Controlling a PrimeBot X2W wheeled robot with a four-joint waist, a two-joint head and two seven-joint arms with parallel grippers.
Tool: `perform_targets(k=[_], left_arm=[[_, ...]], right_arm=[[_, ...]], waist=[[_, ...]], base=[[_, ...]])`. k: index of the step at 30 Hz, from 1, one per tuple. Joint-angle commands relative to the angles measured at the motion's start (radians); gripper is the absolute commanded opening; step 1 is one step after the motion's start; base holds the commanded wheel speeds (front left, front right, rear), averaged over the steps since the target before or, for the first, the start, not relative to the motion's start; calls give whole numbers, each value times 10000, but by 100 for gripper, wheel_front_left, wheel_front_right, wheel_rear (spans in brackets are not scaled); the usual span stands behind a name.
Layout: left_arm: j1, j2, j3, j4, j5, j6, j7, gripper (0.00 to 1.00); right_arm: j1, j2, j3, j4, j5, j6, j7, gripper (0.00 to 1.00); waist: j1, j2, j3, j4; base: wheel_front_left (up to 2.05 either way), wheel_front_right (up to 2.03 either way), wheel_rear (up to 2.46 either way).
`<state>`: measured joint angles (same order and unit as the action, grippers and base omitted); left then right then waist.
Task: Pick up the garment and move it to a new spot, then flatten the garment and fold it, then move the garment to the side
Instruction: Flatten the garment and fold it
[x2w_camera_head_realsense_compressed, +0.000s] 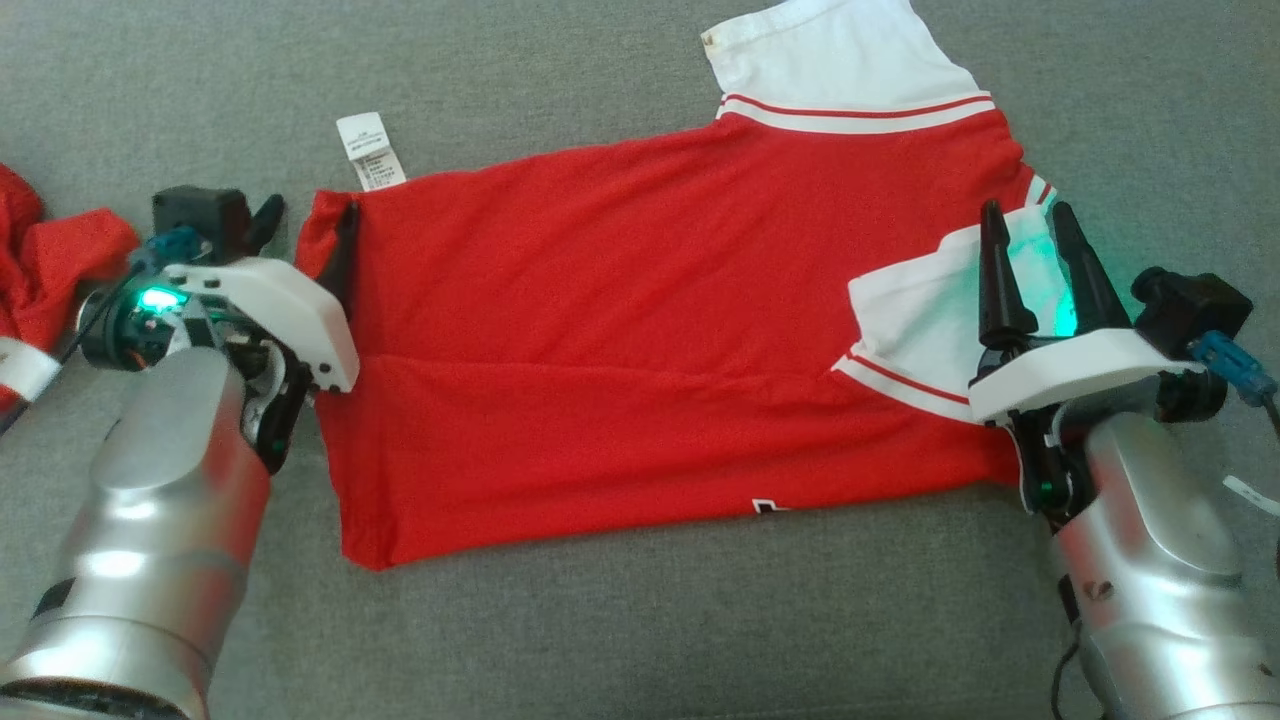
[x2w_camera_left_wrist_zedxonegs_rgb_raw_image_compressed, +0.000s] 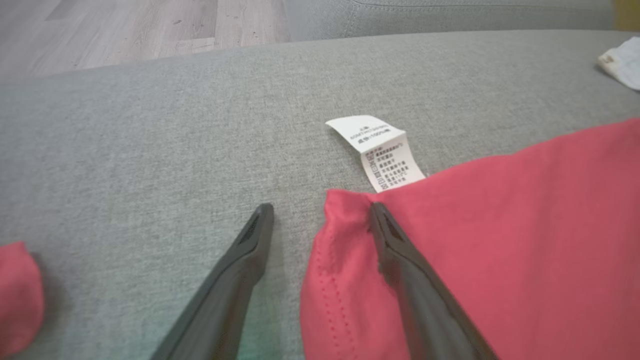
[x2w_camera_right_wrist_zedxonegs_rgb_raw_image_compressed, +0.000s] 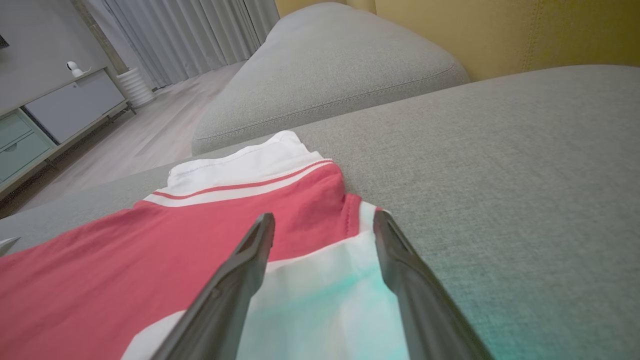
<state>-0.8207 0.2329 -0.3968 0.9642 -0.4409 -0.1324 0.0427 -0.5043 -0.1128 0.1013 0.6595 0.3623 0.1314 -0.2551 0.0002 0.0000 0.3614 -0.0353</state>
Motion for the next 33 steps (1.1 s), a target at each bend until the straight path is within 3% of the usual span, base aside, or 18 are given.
perform_targets(k=[1,6,7,8,9,10,18,25,33], left_arm=[[-384,548,133,-248,-173,20,-107,100],[-316,735,-591,-194,-648,19,-122,100],[-310,750,-716,-180,-766,19,-96,80],[-314,762,-831,-181,-881,19,-95,48],[-333,777,-942,-190,-979,19,-113,6],[-374,791,-1057,-224,-1052,19,-175,0],[-877,756,-1437,-159,-1090,23,-1228,0],[-1425,-125,-1928,-45,-794,29,-2132,0],[-1912,-1178,-2590,29,-838,20,-2589,0]], right_arm=[[-312,-70,263,-253,98,-7,-66,100],[-421,-148,311,-227,132,-7,-66,100],[-448,-150,325,-214,130,-7,-66,100],[-482,-153,341,-197,132,-7,-66,100],[-526,-162,356,-172,139,-7,-66,100],[-596,-190,380,-135,145,-7,-66,100],[-1971,-731,700,842,161,-7,814,100],[-3938,-1694,1018,2272,143,-7,2556,100],[-5661,-2375,1150,3893,-418,-7,3586,100]], waist=[[-2,0,15,3],[-2,0,31,19],[-2,0,33,23],[-2,0,35,33],[-2,0,43,48],[-2,0,59,76],[-2,0,232,600],[-2,0,632,1833],[-2,0,1184,2978]], base=[[0,0,0],[0,0,0],[0,0,0],[0,0,0],[0,0,0],[0,0,0],[0,0,0],[0,0,0],[0,0,0]])
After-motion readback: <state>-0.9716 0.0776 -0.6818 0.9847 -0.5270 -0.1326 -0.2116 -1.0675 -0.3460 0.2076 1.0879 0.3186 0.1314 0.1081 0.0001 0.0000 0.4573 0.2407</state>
